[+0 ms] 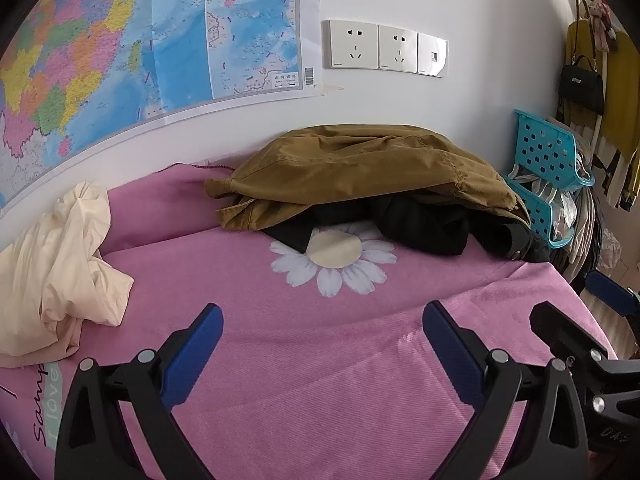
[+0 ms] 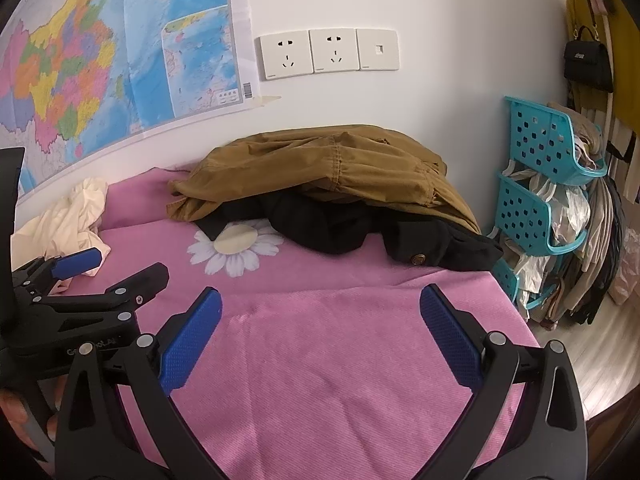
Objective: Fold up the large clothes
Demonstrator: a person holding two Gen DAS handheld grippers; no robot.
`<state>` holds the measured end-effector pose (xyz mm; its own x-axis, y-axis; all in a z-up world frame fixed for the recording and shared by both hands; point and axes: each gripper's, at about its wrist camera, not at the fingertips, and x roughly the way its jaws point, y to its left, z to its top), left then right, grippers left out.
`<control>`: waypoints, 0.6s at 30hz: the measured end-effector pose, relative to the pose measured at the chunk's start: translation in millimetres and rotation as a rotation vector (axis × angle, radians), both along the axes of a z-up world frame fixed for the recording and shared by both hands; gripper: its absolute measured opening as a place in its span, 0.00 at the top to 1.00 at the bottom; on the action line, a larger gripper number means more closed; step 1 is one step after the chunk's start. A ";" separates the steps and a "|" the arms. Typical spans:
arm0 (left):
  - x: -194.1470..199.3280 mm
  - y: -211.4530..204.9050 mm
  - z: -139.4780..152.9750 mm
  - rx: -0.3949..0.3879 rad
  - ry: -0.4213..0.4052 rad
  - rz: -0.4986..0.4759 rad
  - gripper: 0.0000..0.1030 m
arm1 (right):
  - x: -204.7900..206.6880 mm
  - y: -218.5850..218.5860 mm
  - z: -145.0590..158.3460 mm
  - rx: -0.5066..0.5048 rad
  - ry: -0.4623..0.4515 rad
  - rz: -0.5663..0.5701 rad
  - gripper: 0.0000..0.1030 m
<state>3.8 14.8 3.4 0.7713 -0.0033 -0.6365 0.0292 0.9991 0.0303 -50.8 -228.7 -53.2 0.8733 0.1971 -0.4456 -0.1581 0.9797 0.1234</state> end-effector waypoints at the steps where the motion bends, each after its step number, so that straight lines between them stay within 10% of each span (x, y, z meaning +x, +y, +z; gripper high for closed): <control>1: -0.5 0.3 0.4 -0.001 -0.001 0.001 0.06 | 0.0 0.3 0.1 -0.001 0.000 0.000 0.05; 18: -0.1 2.9 0.7 -0.013 0.006 0.013 0.06 | 1.5 0.3 1.3 -0.005 0.000 0.001 0.05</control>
